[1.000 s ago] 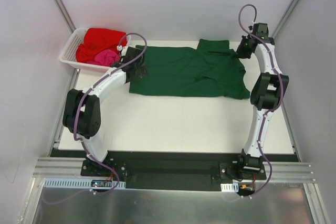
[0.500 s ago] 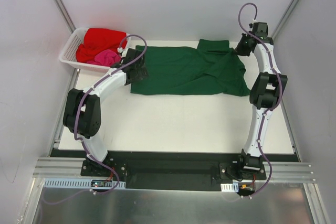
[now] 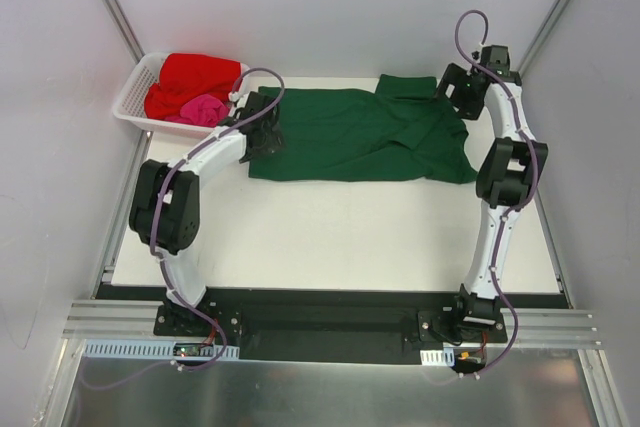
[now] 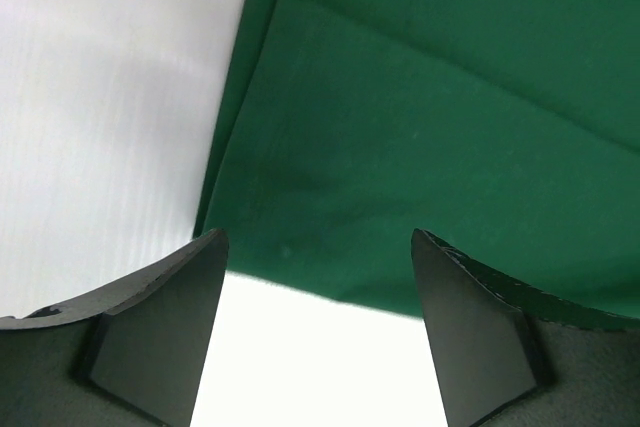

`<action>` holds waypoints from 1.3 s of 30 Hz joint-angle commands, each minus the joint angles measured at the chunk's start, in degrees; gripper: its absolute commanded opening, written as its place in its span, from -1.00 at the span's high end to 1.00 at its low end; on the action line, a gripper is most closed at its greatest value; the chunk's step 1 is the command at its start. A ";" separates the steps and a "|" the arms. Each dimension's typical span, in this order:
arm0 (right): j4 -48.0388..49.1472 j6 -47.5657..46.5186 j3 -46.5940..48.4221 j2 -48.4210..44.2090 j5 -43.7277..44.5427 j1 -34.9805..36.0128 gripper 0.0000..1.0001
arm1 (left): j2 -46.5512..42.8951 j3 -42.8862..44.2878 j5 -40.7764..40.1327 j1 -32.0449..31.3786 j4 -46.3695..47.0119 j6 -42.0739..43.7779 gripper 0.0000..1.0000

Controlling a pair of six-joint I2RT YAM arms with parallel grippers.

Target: Fold and stack the t-shirts

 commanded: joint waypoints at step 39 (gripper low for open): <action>4.25 2.68 -49.12 -27.63 7.24 -0.59 -0.94 | 25.04 26.81 -3.39 4.56 -4.73 16.78 -0.07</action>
